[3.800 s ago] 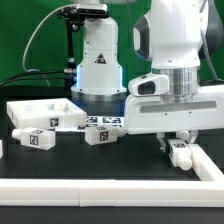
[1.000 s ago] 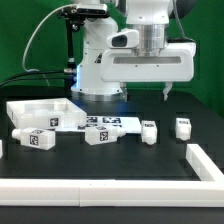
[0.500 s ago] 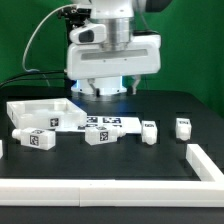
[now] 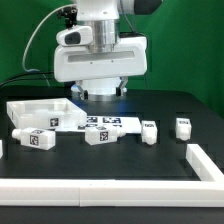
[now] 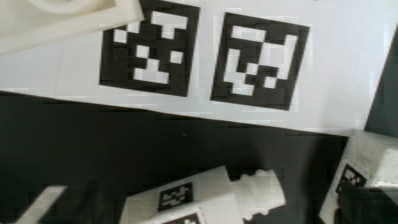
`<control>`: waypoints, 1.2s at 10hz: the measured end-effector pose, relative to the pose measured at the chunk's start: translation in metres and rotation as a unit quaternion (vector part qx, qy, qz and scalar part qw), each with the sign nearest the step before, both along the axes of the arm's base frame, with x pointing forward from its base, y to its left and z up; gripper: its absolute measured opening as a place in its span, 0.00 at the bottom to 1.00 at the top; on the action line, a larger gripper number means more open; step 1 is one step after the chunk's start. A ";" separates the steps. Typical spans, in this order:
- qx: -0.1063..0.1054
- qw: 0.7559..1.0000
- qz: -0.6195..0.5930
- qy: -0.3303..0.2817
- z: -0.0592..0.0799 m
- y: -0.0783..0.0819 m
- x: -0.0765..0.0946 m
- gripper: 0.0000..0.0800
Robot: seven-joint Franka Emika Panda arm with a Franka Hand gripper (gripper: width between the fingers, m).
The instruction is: Assemble one leg
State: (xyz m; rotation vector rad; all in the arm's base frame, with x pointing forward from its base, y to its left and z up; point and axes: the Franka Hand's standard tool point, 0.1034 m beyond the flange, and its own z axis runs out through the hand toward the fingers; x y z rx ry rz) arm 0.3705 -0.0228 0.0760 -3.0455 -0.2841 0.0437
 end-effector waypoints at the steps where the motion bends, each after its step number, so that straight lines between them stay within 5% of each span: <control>1: 0.000 1.000 0.019 0.004 -0.006 -0.017 -0.006 0.81; 4: -0.008 1.000 0.024 0.005 -0.007 -0.090 -0.012 0.81; 10: -0.004 0.999 0.044 0.006 -0.011 -0.101 -0.019 0.81; 12: -0.011 0.995 0.102 0.001 -0.019 -0.145 -0.027 0.81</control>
Offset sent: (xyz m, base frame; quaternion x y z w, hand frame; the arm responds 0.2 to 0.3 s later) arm -0.0042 -0.1000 -0.0039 -0.0364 -0.0353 -0.0315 0.9982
